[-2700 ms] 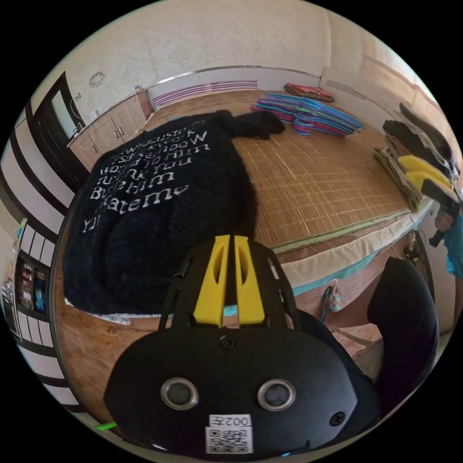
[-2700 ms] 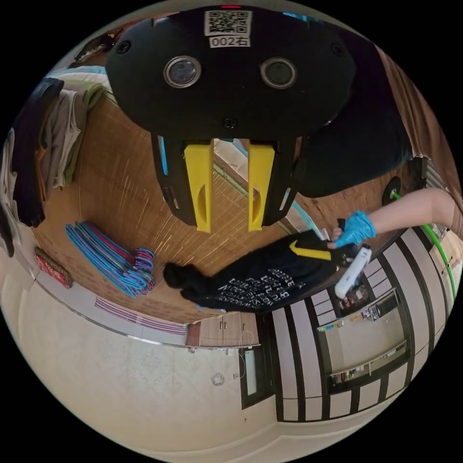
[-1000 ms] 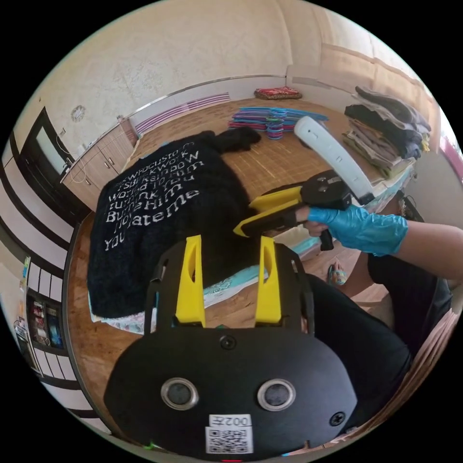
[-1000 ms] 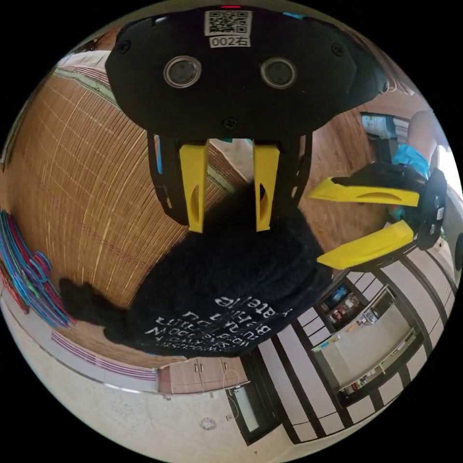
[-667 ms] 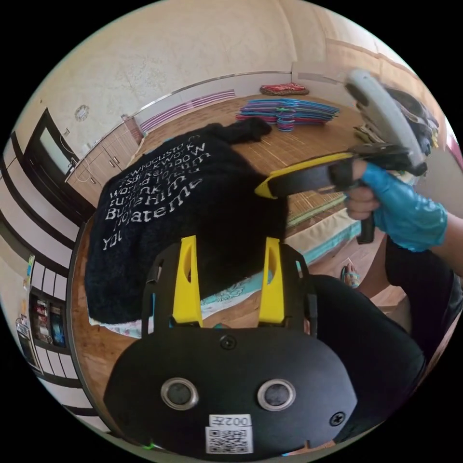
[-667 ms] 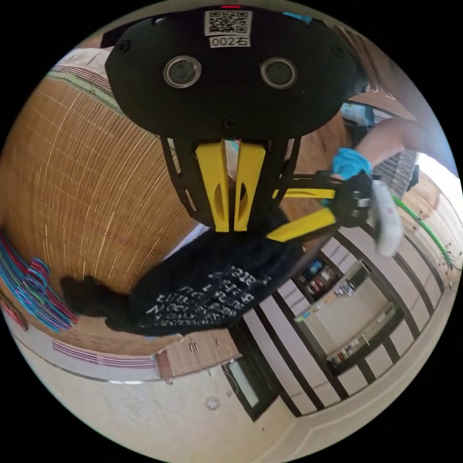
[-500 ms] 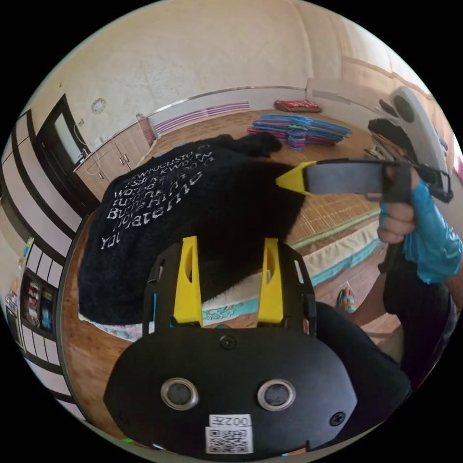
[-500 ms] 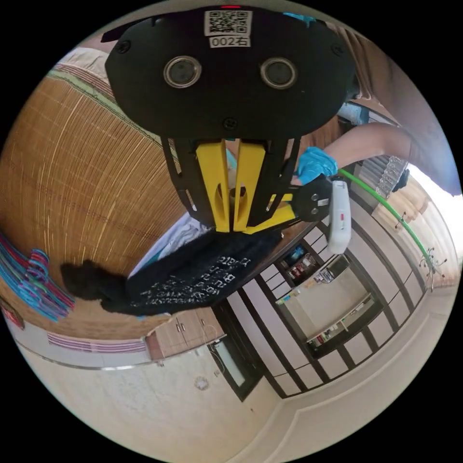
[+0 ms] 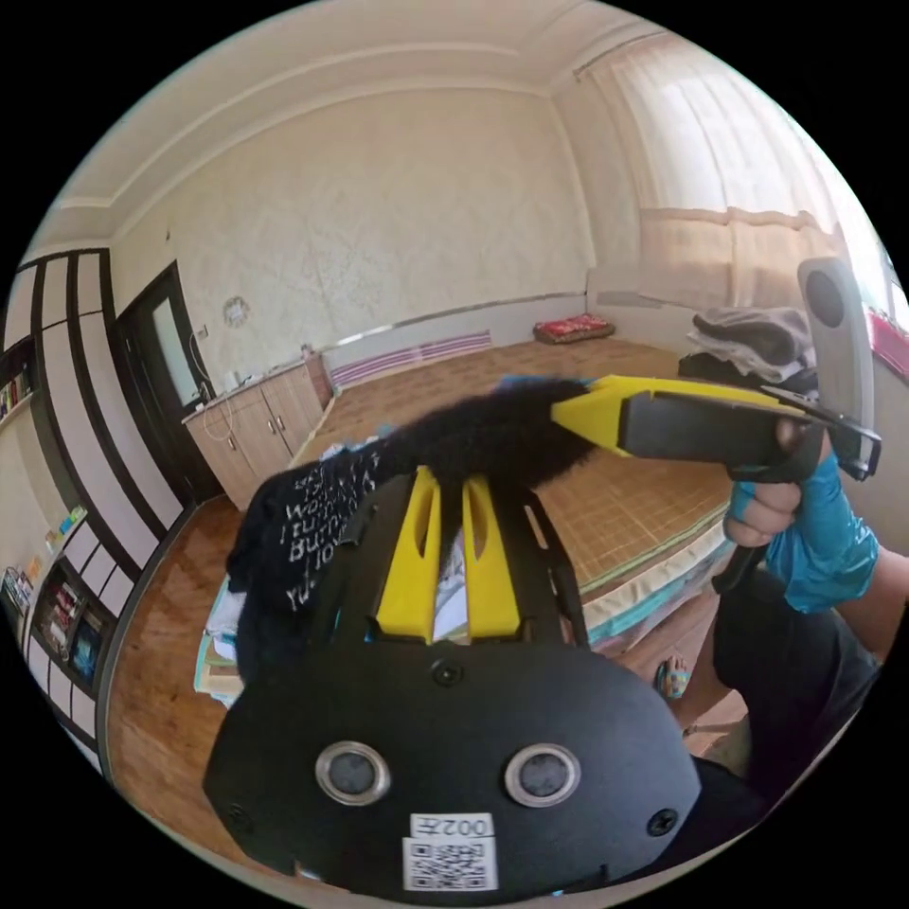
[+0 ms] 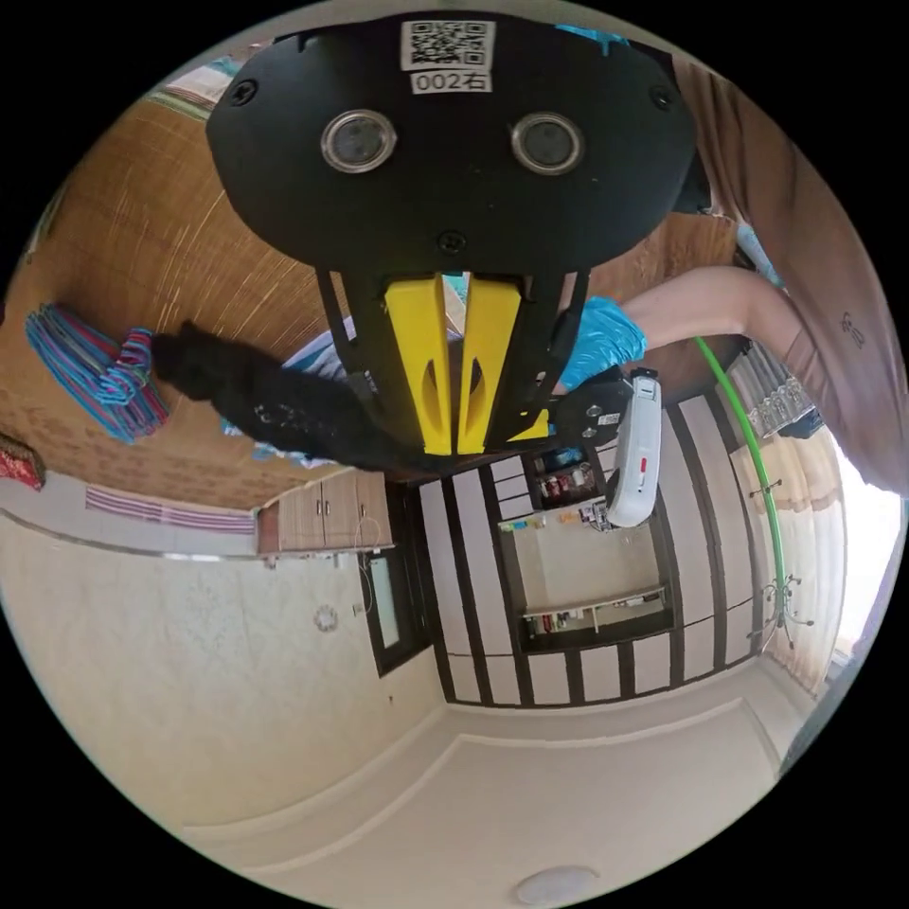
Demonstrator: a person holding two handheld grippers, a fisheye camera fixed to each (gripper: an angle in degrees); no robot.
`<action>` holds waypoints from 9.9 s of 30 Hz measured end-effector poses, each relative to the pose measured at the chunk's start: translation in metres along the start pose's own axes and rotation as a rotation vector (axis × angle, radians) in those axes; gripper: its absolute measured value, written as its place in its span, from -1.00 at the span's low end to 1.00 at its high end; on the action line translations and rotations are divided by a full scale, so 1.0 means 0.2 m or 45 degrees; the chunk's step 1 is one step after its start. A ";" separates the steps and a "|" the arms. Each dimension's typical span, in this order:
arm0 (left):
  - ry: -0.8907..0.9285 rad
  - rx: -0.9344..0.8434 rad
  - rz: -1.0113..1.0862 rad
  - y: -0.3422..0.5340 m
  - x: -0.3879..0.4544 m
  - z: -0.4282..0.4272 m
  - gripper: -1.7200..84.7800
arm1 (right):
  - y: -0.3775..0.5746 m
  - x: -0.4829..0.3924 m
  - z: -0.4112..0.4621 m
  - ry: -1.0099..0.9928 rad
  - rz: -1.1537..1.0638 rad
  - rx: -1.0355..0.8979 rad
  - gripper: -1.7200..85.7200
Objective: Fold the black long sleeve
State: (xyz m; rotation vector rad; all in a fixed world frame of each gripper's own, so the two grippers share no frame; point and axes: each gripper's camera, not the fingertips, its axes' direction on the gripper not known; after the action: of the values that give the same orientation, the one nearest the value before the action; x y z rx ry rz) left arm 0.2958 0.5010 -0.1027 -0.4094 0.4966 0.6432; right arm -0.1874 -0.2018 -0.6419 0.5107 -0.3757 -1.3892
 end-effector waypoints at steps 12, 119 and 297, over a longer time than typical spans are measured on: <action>0.369 0.287 0.192 -0.01 0.48 -0.59 -0.98 | 0.02 -0.37 -0.94 0.150 -0.149 0.238 -0.98; 0.386 -0.190 0.137 0.38 0.62 -1.04 -0.86 | 0.36 -1.57 -1.70 0.481 -0.289 -0.104 -0.97; 0.027 -0.261 0.144 -0.70 0.96 0.26 -0.89 | 0.29 0.63 -0.35 0.752 0.219 -0.395 -0.77</action>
State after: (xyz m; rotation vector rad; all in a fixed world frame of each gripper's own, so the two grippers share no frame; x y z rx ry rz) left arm 0.5354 0.5135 -0.1382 -0.5850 0.4777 0.8029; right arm -0.0828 -0.3127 -0.6744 0.5873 0.2666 -1.0450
